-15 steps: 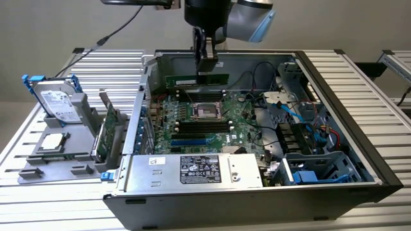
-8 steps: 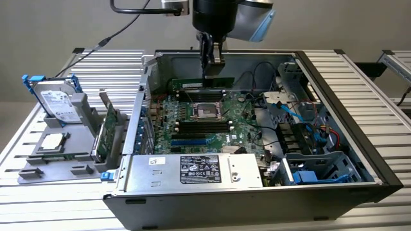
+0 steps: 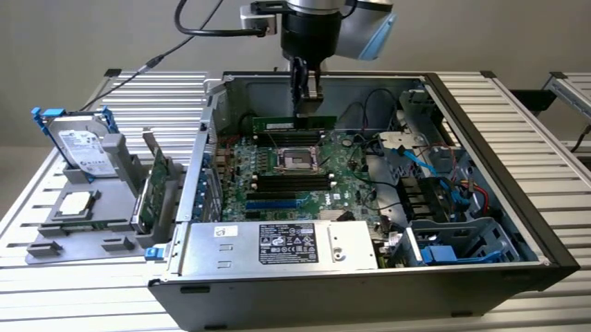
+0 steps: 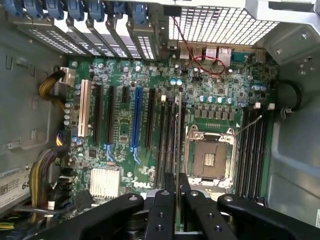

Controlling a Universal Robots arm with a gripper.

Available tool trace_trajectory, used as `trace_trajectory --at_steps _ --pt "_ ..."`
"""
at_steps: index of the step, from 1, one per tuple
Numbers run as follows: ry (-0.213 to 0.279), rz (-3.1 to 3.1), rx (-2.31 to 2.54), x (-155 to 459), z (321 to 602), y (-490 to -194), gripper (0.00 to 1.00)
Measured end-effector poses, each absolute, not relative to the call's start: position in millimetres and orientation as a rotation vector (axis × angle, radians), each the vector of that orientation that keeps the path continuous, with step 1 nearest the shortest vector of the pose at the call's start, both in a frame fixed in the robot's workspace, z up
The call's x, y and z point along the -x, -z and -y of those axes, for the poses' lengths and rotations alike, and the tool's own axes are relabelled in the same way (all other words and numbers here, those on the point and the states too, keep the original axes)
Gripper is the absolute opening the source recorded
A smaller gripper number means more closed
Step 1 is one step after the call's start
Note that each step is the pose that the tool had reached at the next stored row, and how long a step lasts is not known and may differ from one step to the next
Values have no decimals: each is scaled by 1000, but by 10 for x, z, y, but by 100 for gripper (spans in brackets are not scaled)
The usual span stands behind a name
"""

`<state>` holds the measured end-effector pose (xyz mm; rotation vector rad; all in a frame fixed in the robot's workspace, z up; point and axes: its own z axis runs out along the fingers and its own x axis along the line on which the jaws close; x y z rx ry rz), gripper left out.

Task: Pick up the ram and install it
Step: 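Pick up the ram and move it above insertion slot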

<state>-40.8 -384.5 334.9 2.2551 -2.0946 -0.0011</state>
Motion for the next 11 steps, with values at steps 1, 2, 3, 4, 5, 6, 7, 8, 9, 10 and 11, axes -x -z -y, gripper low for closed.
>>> trace_trajectory --at_steps 1,2,3,4,5,6,7,8,9,10,11 --pt "1 2097 -2253 402 3839 -3335 14" --pt "2 2101 -2250 395 3835 -3321 14" --pt "2 2106 -2245 387 3834 -3309 14" --pt "2 2112 -2239 377 3833 -3298 14" --pt "2 2118 -2233 369 3832 -3286 14" --pt "3 2125 -2227 361 3832 -3274 14" --pt "3 2132 -2220 352 3831 -3261 14" --pt "3 2137 -2215 346 3829 -3248 14" --pt "3 2142 -2210 342 3825 -3237 14" --pt "3 2145 -2207 343 3815 -3232 14" --pt "3 2145 -2206 342 3812 -3232 14"
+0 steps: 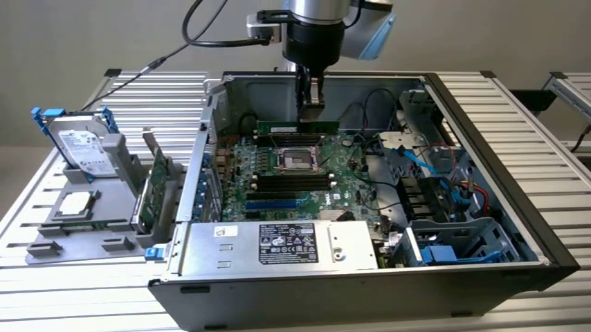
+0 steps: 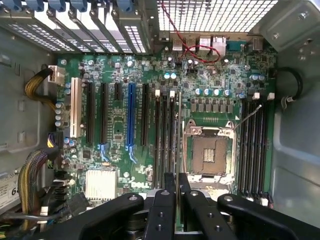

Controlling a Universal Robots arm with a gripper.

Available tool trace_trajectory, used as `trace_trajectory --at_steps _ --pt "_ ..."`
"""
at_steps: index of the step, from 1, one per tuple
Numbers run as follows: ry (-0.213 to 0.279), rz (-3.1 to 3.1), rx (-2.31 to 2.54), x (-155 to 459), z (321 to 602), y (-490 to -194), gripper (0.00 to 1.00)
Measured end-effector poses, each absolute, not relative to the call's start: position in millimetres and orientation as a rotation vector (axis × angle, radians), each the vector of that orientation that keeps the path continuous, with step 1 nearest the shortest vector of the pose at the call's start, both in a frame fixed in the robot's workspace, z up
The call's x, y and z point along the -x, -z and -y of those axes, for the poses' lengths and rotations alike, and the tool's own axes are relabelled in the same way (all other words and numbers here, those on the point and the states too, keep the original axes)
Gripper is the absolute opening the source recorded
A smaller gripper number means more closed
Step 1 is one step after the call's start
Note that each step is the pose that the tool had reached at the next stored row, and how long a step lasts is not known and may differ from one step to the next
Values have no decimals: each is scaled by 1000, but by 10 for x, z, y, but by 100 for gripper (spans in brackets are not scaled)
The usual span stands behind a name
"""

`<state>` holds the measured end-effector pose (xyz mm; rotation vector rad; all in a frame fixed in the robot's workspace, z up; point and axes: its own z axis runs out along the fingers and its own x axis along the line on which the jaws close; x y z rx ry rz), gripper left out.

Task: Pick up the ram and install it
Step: 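Pick up the ram and move it above insertion slot, then insert the ram into the slot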

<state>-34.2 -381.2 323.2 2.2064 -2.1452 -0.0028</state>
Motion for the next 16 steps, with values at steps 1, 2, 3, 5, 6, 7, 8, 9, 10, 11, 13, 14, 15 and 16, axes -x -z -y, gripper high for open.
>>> trace_trajectory --at_steps 1,2,3,5,6,7,8,9,10,11,13,14,15,16 --pt "-1 2144 -2205 342 3812 -3231 14" --pt "-1 2144 -2205 342 3812 -3231 14" --pt "-1 2144 -2205 342 3812 -3231 14" --pt "-1 2144 -2204 342 3812 -3232 14" --pt "-1 2144 -2204 342 3812 -3231 14" --pt "-1 2144 -2204 342 3812 -3231 14" --pt "-1 2144 -2204 342 3812 -3231 14" --pt "-1 2144 -2204 342 3812 -3231 14" --pt "-1 2144 -2204 342 3812 -3231 14" --pt "-1 2144 -2204 342 3812 -3231 14" --pt "-1 2144 -2204 342 3812 -3231 14" --pt "-1 2144 -2204 342 3812 -3231 14" --pt "-1 2144 -2204 342 3812 -3231 14" --pt "-3 2145 -2205 349 3811 -3226 14"
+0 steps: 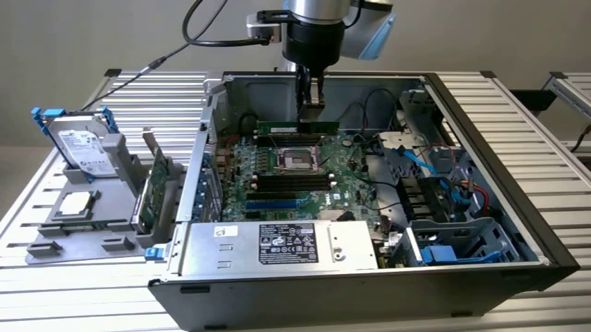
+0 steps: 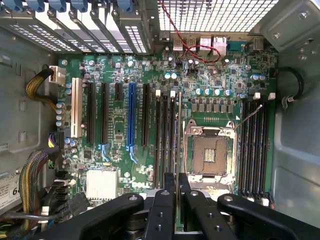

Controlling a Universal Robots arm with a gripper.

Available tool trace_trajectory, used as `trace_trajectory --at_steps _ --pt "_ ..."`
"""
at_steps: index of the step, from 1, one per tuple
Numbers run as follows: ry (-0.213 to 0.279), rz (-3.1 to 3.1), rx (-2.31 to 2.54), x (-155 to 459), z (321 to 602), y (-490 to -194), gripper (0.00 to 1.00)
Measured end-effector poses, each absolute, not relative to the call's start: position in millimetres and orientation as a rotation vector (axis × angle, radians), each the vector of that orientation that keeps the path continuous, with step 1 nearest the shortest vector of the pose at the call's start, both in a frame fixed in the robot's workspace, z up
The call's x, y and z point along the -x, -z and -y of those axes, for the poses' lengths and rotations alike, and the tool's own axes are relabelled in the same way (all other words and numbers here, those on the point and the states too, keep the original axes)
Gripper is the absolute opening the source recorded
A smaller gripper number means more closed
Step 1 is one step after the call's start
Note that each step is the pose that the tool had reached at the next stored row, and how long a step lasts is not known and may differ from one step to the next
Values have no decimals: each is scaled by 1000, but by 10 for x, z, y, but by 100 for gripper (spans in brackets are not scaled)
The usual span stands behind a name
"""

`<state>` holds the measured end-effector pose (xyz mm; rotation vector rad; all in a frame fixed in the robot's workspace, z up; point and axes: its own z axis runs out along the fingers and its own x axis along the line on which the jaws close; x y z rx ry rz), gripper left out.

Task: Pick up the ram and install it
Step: 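Insert the ram into the slot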

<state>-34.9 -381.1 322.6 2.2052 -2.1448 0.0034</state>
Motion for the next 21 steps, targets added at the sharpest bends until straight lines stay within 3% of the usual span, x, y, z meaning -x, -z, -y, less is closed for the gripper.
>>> trace_trajectory --at_steps 21 --pt "-17 2145 -2210 440 3836 -2848 14"
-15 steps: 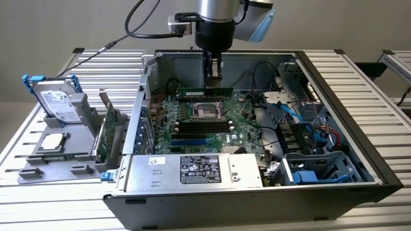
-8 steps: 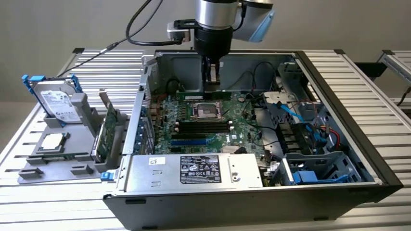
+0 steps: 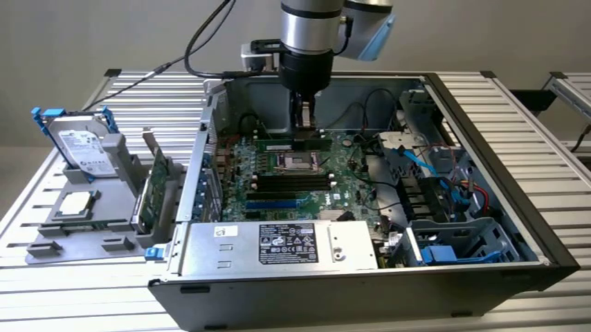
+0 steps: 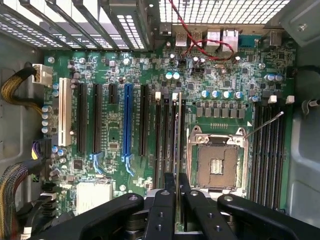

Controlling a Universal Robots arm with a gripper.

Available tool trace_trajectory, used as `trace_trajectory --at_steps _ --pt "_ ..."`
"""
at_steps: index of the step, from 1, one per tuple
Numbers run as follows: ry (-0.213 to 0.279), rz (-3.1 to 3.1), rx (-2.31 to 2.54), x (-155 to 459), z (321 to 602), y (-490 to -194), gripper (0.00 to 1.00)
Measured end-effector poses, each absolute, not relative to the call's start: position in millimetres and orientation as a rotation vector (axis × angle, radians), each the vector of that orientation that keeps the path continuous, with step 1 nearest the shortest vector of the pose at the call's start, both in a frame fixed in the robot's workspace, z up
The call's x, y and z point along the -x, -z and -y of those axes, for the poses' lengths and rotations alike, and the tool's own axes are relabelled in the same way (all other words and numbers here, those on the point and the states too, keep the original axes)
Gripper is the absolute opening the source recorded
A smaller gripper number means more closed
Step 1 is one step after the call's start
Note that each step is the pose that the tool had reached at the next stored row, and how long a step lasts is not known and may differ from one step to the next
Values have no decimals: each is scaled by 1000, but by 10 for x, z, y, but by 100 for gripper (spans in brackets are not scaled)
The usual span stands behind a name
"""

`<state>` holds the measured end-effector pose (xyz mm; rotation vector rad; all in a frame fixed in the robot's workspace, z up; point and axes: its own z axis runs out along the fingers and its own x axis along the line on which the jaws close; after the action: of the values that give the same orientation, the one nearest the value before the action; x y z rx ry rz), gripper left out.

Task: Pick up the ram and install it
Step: 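Insert the ram into the slot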

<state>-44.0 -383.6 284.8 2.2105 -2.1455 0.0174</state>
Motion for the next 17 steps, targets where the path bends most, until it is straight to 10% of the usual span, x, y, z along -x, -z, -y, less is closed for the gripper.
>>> trace_trajectory --at_steps 17 --pt "-17 2146 -2210 433 3930 -2539 14"
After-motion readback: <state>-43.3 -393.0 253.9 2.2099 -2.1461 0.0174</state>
